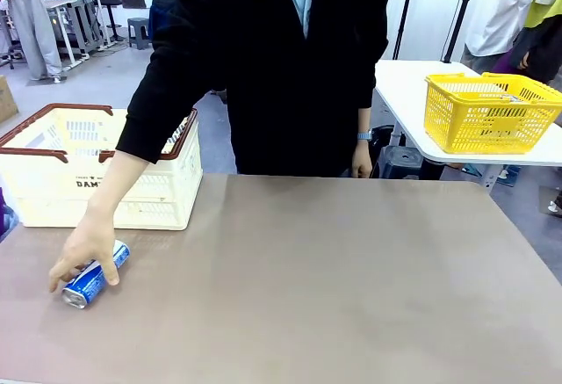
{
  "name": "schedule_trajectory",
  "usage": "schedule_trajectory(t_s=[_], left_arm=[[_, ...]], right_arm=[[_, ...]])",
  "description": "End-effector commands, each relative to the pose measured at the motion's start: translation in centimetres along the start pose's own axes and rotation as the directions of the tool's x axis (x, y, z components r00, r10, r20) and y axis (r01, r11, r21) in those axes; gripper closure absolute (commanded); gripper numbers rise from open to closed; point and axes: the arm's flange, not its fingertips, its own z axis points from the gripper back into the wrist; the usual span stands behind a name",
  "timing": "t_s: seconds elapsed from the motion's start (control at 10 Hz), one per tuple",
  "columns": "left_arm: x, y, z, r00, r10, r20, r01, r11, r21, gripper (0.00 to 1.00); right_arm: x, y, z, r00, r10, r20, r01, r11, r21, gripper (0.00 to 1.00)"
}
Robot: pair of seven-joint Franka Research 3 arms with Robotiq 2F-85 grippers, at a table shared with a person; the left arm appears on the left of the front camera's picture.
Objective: Place the drinks into the Shopping basket.
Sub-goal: Pick up one drink and place it into the Shopping basket.
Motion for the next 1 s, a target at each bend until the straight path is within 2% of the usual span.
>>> schedule_trajectory(t_s=[0.0, 0.2, 0.4, 0.7, 0.9], left_arm=[[-0.1, -0.3, 0.4, 1.000, -0.004, 0.021, 0.004, 1.000, -0.014, 0.00], [-0.1, 0.1, -0.1, 1.000, 0.001, -0.002, -0.002, 1.000, -0.020, 0.00], [-0.5, 0.3, -2.1, 0.998, 0.010, -0.070, -0.011, 1.000, -0.020, 0.00], [-2.1, -0.4, -9.4, 0.949, -0.017, -0.314, 0.021, 1.000, 0.012, 0.00], [-6.3, -2.0, -16.6, 0.866, -0.034, -0.498, 0.110, 0.986, 0.125, 0.00]], right_arm=[[-0.2, 0.2, 0.1, 1.000, 0.026, -0.010, -0.026, 1.000, 0.003, 0.00], [-0.2, 0.2, 0.1, 1.000, 0.026, -0.010, -0.026, 1.000, 0.003, 0.00], [-0.2, 0.2, 0.1, 1.000, 0.026, -0.010, -0.026, 1.000, 0.003, 0.00], [-0.2, 0.2, 0.1, 1.000, 0.026, -0.010, -0.026, 1.000, 0.003, 0.00], [-0.2, 0.2, 0.1, 1.000, 0.026, -0.010, -0.026, 1.000, 0.003, 0.00]])
